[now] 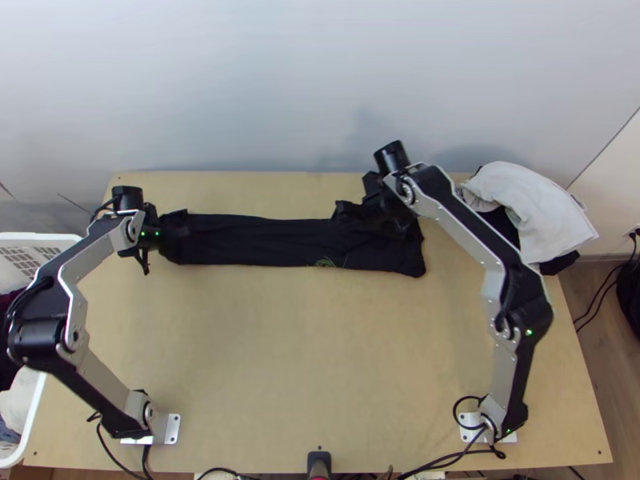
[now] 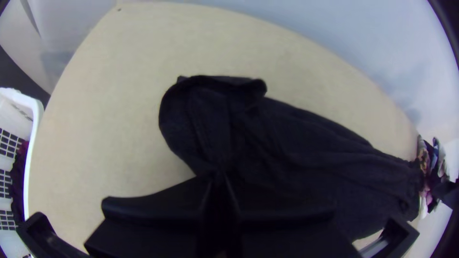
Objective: Fold the t-shirt
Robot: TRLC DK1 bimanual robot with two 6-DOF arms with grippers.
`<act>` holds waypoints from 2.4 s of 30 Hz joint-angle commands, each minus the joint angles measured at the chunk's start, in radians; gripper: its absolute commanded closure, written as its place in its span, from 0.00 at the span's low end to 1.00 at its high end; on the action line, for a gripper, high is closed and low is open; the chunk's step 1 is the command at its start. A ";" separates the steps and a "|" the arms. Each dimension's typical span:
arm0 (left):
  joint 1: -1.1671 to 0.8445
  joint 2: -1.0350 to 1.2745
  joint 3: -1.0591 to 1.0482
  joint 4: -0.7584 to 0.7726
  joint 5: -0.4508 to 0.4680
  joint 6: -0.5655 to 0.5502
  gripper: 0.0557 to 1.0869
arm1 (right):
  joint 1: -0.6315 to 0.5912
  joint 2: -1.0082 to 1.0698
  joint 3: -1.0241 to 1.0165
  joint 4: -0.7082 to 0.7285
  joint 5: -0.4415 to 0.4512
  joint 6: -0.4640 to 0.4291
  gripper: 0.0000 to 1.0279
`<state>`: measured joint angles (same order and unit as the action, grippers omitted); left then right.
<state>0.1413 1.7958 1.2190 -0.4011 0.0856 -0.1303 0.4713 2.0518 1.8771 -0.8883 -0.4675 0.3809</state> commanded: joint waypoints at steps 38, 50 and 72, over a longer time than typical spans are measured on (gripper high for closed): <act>0.159 -0.263 0.051 -0.021 0.082 -0.068 0.96 | -0.051 -0.213 0.105 -0.270 -0.069 -0.056 0.04; 0.130 -0.343 0.037 -0.038 0.161 -0.074 0.96 | -0.197 -0.395 -0.150 -0.268 -0.068 -0.089 0.04; -0.743 -0.105 0.269 0.011 0.106 -0.282 0.96 | -0.258 -0.473 -0.377 -0.210 -0.062 -0.037 0.04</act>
<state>-0.3897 1.5764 1.3964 -0.4305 0.1978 -0.3679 0.2138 1.5707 1.5394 -1.1137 -0.5316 0.3187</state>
